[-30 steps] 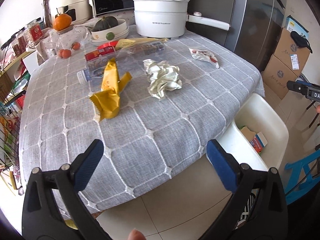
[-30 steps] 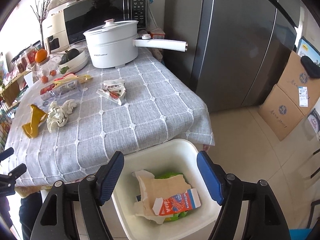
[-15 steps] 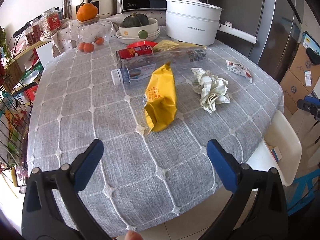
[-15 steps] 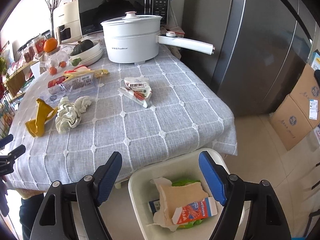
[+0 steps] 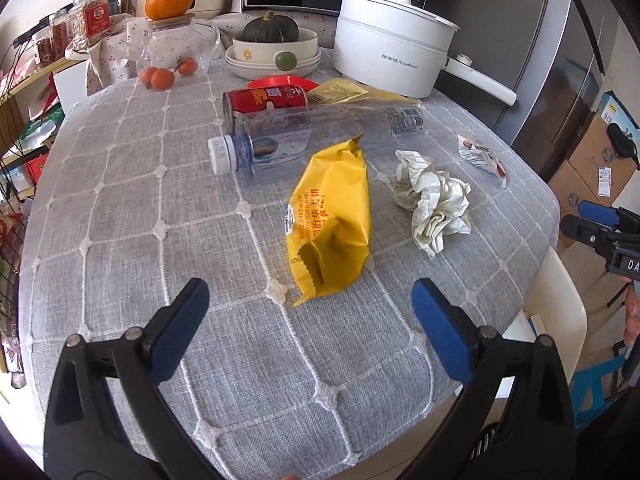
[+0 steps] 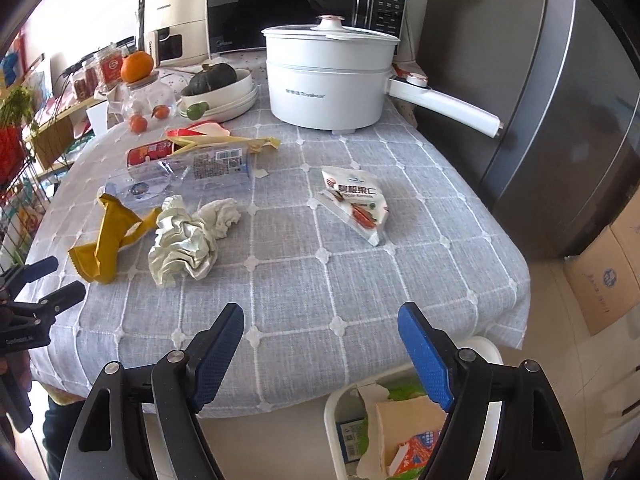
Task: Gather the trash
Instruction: 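Grasp the yellow wrapper with the left gripper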
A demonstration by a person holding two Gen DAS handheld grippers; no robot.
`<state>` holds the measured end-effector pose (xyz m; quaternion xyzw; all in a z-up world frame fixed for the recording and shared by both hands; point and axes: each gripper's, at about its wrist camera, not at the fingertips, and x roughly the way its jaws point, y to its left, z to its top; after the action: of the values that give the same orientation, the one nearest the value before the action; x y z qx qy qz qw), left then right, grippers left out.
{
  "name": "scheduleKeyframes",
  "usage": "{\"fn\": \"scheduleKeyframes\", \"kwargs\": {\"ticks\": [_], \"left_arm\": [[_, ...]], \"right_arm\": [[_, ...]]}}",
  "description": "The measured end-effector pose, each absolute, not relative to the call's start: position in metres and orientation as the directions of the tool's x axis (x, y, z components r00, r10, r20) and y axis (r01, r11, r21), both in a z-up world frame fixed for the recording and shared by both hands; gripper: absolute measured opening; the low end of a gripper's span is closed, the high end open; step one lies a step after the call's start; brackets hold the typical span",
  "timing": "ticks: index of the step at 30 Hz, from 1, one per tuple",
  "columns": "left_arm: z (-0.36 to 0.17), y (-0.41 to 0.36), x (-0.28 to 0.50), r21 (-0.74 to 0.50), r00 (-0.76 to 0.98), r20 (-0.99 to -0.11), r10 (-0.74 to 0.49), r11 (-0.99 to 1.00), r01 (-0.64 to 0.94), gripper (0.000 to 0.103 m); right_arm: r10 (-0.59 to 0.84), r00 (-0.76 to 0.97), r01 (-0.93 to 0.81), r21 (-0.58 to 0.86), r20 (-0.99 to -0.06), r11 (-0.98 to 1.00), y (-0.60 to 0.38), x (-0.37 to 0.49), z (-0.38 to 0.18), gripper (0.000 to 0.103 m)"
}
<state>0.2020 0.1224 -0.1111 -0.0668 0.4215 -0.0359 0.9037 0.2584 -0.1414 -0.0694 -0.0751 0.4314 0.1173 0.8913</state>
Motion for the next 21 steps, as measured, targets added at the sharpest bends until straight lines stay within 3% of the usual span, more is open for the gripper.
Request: {"fn": "scheduleKeyframes", "kwargs": {"ticks": [3,7,12,21], "left_arm": [[-0.115,0.123,0.213,-0.187,0.632,-0.758,-0.163,0.982,0.028,0.085],[-0.121,0.125,0.225,-0.23,0.614,-0.76,-0.212,0.972,0.051,0.033],[-0.115,0.132,0.215,-0.23,0.646,-0.736,-0.205,0.972,0.046,0.024],[-0.1,0.153,0.188,-0.168,0.682,-0.717,-0.144,0.985,0.032,0.023]], "right_arm": [[0.153,0.595,-0.293,-0.036,-0.789,0.955,-0.127,0.263,-0.071,0.081],[0.166,0.587,-0.306,-0.027,-0.792,0.951,-0.11,0.27,-0.074,0.081],[0.197,0.569,-0.323,0.003,-0.798,0.946,-0.087,0.278,-0.077,0.081],[0.266,0.519,-0.341,0.088,-0.812,0.936,-0.046,0.292,-0.09,0.081]]}}
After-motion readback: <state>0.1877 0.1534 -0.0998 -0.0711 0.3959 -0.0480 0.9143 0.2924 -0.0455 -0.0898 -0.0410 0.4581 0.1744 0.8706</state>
